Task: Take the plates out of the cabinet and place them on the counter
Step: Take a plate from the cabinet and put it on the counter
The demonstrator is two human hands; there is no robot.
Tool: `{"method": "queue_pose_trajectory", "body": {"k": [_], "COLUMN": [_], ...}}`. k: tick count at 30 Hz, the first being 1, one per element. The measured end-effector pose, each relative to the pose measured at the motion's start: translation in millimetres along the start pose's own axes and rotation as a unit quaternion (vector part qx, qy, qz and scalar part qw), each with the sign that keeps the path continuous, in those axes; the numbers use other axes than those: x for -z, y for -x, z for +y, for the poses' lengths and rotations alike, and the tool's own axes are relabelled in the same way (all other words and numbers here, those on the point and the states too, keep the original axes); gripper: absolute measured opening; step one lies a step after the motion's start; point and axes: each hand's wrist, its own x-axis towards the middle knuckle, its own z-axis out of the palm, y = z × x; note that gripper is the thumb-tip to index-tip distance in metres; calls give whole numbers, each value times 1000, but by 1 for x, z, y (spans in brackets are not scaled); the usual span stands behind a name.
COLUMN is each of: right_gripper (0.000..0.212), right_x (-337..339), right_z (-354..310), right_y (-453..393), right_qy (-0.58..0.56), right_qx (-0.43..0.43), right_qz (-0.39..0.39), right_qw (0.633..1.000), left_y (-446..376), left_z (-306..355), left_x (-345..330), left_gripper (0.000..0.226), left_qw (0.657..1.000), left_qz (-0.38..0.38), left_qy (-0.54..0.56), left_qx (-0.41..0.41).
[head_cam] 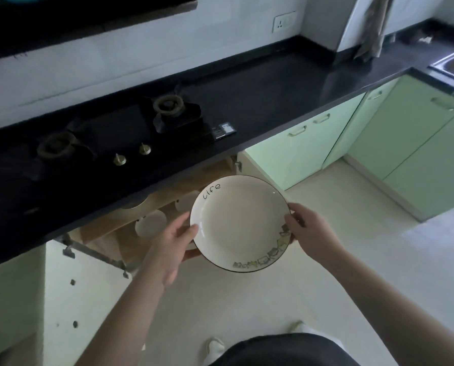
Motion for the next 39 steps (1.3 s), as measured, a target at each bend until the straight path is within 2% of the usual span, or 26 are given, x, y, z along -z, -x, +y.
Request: {"method": "queue_pose_trajectory", "body": {"k": [7,16,18,26,31,39], "right_gripper": [22,20,21,19,17,20], "right_x": [89,214,230,261,285,340], "right_z": [43,107,115,115,103,100], "right_y": [-1,-24,-30,-86,-130,-187], "right_qy": [-33,-37,-46,-51,-65,-79], "right_qx": [-30,-52,-53,-23,-20,-39], "right_qz": [47,87,93,127,164,229], "right_qw": [998,994,993,990,984,969], "left_y": [-25,-58,-64,-115,-158,-213], "left_z": [16,46,54,90,126,175], "left_x": [-102,-249,-267,-302,-327,-388], "left_gripper": [29,30,31,28,25,20], "left_qw": [1000,997,996,997,995,993], "left_qz": [-1,-65,-75,-33,-42,-74], "left_qy": [-21,-41,-44,-61,-60,-49], "left_qx": [11,11,2,-32,-75,-72]}}
